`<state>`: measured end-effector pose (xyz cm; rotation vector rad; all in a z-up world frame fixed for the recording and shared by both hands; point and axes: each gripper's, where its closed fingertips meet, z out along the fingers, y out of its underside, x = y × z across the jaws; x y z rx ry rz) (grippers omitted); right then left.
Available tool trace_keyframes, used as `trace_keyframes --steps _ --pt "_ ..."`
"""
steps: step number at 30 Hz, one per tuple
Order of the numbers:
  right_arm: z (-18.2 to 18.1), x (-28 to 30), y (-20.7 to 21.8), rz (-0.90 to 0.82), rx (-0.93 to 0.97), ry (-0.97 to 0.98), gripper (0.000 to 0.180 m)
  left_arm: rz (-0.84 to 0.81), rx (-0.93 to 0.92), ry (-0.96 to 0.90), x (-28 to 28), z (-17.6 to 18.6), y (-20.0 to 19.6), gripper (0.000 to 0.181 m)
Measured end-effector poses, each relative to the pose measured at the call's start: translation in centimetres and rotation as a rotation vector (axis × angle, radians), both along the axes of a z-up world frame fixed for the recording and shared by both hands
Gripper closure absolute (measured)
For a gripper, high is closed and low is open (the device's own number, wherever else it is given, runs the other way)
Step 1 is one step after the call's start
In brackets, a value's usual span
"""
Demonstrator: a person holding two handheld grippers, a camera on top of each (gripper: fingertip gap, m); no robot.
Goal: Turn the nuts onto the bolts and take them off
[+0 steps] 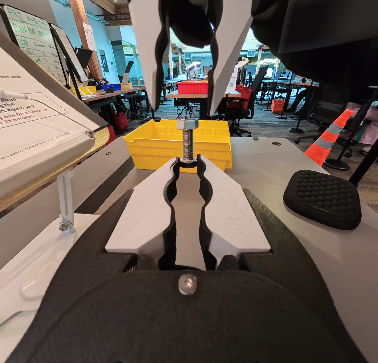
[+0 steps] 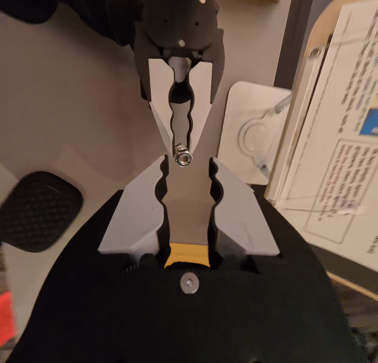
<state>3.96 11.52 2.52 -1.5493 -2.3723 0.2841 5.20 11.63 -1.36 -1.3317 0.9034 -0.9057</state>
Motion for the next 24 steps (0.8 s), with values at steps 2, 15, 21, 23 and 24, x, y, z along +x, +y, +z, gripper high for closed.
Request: trace_keyframes --steps 2,15,21,23,24 --pt "0.5 0.0 -0.1 0.125 0.049 0.028 0.147 -0.011 -0.006 -0.014 -0.1 0.2 -0.1 0.166" --pt "-0.7 0.3 -1.1 0.469 0.162 -0.011 0.164 -0.071 -0.003 -0.041 0.2 0.6 -1.0 0.166" --pt "-1.0 0.6 -0.7 0.356 0.123 -0.058 0.165 -0.042 0.004 -0.018 0.2 0.3 -0.6 0.166" --pt "-1.0 0.5 -0.6 0.283 0.099 -0.068 0.164 -0.033 0.004 -0.014 0.1 0.3 -0.5 0.166" --pt "-1.0 0.5 -0.6 0.250 0.088 -0.073 0.164 -0.031 0.004 -0.015 0.1 0.3 -0.5 0.166"
